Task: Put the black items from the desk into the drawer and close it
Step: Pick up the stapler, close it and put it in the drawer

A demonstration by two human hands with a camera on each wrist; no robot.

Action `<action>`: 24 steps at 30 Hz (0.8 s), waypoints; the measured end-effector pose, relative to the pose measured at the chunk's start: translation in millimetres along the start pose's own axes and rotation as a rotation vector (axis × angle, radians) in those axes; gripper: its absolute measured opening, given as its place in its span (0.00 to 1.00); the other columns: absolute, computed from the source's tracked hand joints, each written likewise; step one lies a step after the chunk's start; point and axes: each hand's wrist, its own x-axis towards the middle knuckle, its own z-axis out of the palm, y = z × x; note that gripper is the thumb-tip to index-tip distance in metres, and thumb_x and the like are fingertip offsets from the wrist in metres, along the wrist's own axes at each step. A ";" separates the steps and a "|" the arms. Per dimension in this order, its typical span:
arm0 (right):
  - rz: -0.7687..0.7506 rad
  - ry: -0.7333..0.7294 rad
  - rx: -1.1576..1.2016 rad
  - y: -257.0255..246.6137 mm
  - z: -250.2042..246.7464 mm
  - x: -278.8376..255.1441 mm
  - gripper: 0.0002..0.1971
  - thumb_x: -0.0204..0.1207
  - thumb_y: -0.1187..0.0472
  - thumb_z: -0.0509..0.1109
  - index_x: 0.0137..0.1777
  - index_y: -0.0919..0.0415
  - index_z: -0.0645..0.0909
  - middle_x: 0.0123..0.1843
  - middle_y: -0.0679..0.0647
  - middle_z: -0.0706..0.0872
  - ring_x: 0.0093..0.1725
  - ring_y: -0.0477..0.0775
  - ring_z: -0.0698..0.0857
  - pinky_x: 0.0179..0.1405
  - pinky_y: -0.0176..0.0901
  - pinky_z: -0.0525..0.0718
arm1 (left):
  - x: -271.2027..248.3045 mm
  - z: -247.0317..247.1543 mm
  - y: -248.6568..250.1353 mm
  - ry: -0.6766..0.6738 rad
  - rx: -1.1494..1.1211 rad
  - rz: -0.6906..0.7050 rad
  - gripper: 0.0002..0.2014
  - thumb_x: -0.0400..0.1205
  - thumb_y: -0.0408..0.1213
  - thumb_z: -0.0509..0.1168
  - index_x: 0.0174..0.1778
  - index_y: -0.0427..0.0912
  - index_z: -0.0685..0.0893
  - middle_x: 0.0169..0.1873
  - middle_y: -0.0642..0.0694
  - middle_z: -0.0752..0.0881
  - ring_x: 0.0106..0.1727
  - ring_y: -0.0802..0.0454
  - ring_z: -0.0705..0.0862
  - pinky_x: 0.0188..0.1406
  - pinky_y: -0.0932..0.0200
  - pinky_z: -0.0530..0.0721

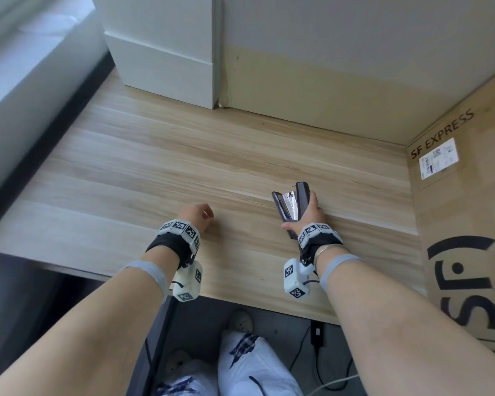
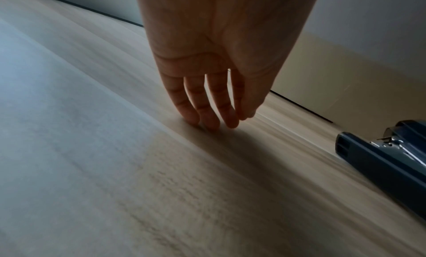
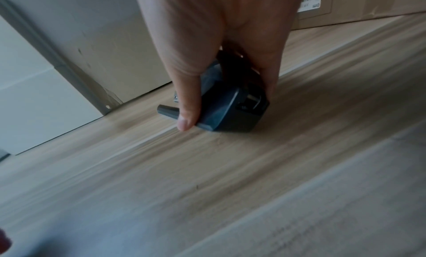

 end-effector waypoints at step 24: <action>-0.462 -0.150 -0.047 -88.4 60.0 -63.2 0.45 0.66 0.62 0.79 0.79 0.53 0.57 0.65 0.60 0.85 0.63 0.62 0.85 0.60 0.53 0.85 | -28.4 -32.0 39.2 -0.256 -0.850 -0.120 0.16 0.77 0.52 0.66 0.56 0.48 0.77 0.60 0.41 0.82 0.56 0.40 0.84 0.63 0.35 0.82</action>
